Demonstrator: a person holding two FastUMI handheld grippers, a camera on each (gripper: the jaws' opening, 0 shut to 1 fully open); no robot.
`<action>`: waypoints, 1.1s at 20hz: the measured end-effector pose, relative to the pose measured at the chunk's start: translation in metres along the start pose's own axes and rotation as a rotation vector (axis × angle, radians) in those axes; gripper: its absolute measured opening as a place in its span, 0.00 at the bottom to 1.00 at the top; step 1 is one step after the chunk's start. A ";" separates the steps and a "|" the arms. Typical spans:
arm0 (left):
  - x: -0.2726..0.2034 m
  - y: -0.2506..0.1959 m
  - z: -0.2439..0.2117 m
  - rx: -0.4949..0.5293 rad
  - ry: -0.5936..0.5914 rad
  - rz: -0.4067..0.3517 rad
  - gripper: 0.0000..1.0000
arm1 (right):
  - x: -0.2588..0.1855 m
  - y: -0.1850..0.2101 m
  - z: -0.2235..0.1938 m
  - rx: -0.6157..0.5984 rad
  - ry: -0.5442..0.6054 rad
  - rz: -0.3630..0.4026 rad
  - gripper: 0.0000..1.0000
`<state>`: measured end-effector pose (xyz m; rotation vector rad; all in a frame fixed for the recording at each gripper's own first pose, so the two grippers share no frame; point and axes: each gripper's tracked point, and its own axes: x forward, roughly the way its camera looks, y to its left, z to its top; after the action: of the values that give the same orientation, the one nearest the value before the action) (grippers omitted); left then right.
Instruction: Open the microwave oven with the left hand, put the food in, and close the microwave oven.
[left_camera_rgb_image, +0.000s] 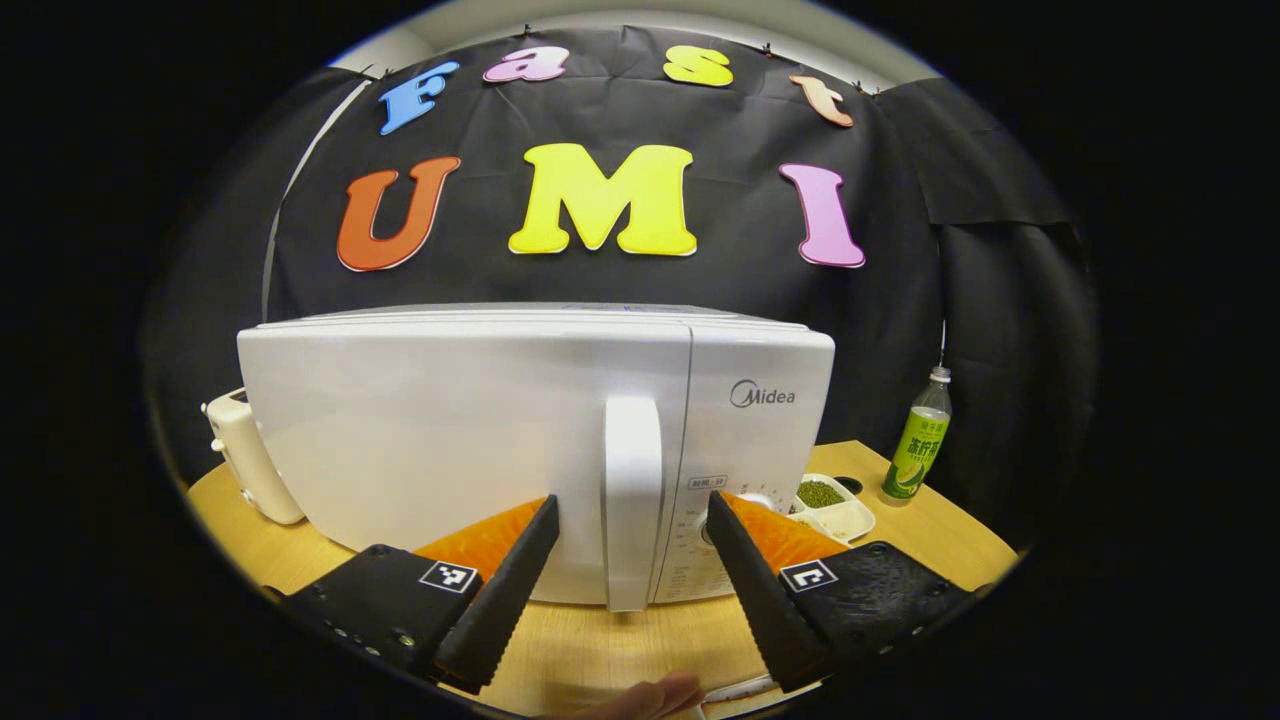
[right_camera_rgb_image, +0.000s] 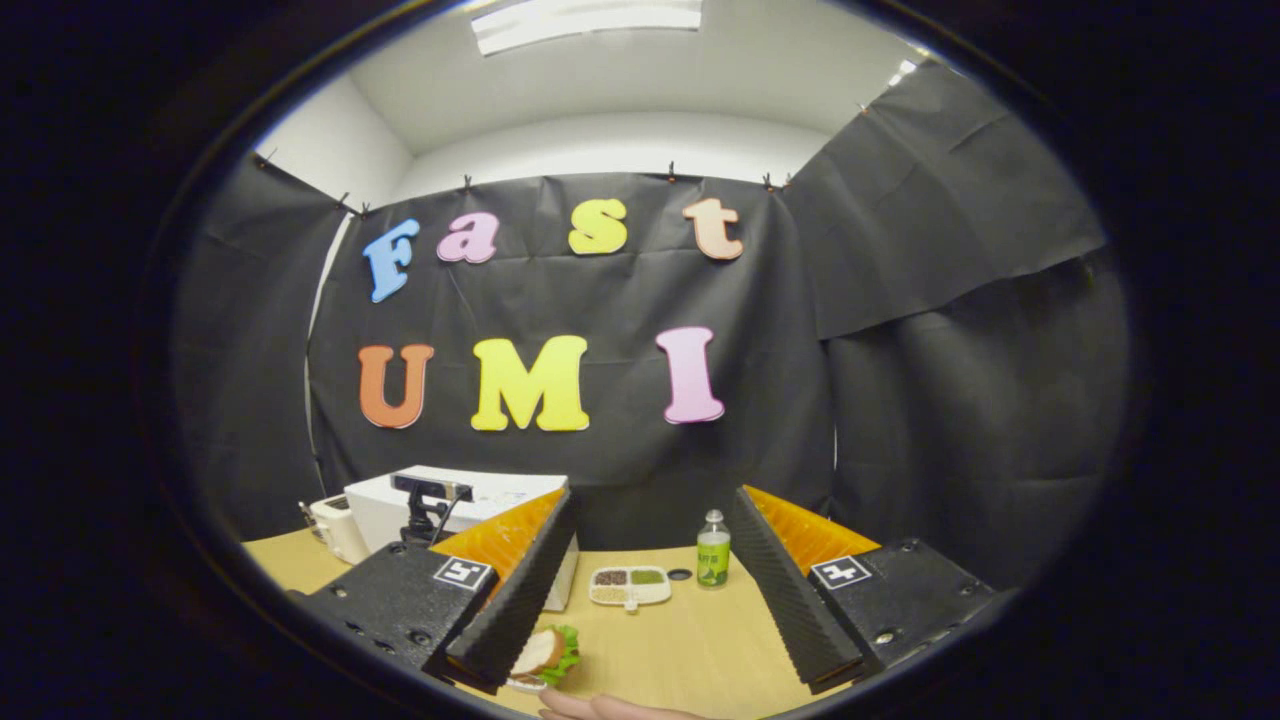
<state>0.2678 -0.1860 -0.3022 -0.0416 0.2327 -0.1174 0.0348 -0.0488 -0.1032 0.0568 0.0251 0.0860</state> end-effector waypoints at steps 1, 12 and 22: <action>0.002 0.003 -0.001 0.000 -0.003 0.030 0.93 | 0.002 -0.004 -0.004 0.009 0.006 -0.001 0.93; 0.001 0.007 -0.005 0.035 0.019 0.000 0.21 | 0.000 -0.036 -0.025 0.045 0.034 -0.063 0.93; -0.033 0.006 -0.012 0.058 0.012 -0.052 0.00 | -0.016 -0.044 -0.031 0.042 0.054 -0.077 0.93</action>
<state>0.2342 -0.1761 -0.3066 0.0105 0.2404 -0.1759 0.0218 -0.0923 -0.1361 0.0952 0.0833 0.0104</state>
